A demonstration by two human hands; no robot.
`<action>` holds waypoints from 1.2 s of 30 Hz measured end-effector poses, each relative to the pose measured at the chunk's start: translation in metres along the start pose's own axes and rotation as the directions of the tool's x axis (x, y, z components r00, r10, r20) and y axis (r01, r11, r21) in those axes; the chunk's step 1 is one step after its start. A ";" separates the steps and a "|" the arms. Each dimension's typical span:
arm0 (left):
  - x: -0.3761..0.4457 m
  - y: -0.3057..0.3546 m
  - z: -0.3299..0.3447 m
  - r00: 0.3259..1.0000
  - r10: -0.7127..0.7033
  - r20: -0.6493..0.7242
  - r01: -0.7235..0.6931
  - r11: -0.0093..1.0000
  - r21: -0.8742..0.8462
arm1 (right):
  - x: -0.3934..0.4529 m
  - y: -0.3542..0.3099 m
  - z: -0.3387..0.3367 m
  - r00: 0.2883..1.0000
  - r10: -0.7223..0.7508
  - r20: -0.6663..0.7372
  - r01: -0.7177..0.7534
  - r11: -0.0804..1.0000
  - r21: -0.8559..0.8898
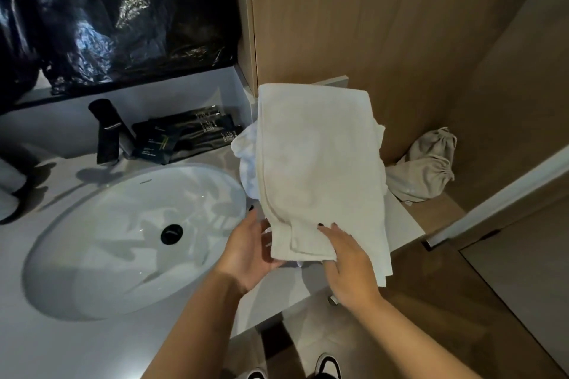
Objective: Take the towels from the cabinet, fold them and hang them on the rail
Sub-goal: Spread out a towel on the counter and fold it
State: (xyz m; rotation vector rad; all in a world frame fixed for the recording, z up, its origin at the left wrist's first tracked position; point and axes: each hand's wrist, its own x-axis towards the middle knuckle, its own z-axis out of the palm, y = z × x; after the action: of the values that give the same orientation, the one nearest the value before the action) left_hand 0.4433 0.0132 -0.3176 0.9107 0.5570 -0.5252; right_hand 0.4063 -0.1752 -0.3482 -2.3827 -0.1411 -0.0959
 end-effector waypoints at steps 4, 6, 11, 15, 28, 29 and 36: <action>0.012 -0.014 -0.008 0.997 0.018 -0.077 -0.005 0.986 0.164 | 0.028 -0.014 -0.034 0.892 0.453 0.014 -0.388 0.748 0.538; 0.017 -0.021 0.000 0.998 0.000 -0.066 0.013 0.981 0.195 | 0.034 -0.014 -0.048 0.857 0.515 0.020 -0.421 0.678 0.603; 0.029 -0.027 0.018 0.986 0.154 -0.062 -0.121 0.923 0.365 | 0.038 -0.019 -0.066 0.871 0.490 0.026 -0.411 0.701 0.583; 0.026 -0.029 0.019 0.951 0.309 -0.008 -0.279 0.868 0.411 | 0.042 -0.028 -0.073 0.882 0.469 -0.049 -0.363 0.742 0.563; 0.011 -0.025 -0.003 0.773 0.625 -0.102 -0.424 0.631 0.649 | 0.054 -0.042 -0.080 0.896 0.415 -0.158 -0.280 0.804 0.524; 0.014 -0.024 -0.001 0.797 0.598 -0.087 -0.393 0.623 0.677 | 0.053 -0.043 -0.078 0.896 0.415 -0.158 -0.280 0.805 0.523; 0.037 -0.020 0.000 0.881 0.460 -0.109 -0.184 0.547 0.817 | 0.046 -0.045 -0.083 0.888 0.427 -0.173 -0.288 0.808 0.514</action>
State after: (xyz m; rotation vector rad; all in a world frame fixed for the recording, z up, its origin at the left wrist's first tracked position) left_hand 0.4578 -0.0041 -0.3527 1.9590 0.4031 -0.2561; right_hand 0.4438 -0.1965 -0.2521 -1.8349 0.3907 -0.1936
